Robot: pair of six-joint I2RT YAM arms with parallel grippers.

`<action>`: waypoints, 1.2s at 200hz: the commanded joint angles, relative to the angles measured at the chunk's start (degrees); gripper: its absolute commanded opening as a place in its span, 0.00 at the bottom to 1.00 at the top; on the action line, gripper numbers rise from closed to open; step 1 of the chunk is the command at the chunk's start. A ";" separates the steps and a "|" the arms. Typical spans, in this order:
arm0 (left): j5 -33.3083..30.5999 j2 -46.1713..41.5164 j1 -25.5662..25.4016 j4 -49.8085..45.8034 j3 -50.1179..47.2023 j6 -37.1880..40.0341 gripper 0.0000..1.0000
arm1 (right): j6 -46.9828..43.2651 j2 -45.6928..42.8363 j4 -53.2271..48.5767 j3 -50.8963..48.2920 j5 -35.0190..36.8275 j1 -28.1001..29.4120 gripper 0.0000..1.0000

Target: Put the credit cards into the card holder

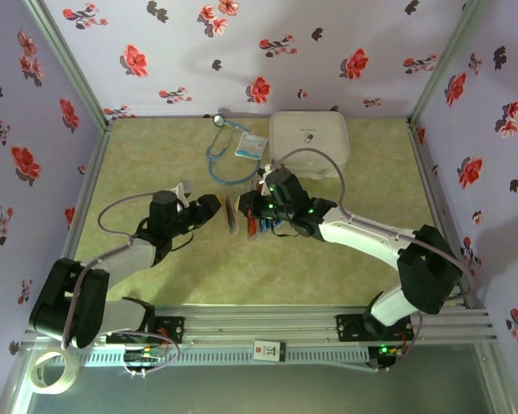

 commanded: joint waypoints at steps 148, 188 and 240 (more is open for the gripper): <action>1.73 -2.32 -0.42 0.95 -4.73 0.81 0.45 | 9.61 -4.20 14.00 -9.99 -2.03 1.93 0.00; 1.41 -3.64 -0.53 -3.52 -5.17 2.36 0.45 | 11.61 -6.25 16.16 -14.22 -1.19 3.12 0.00; 0.14 -4.61 -1.31 -8.27 -5.22 4.15 0.45 | 12.27 -8.62 18.08 -20.73 -0.42 3.24 0.00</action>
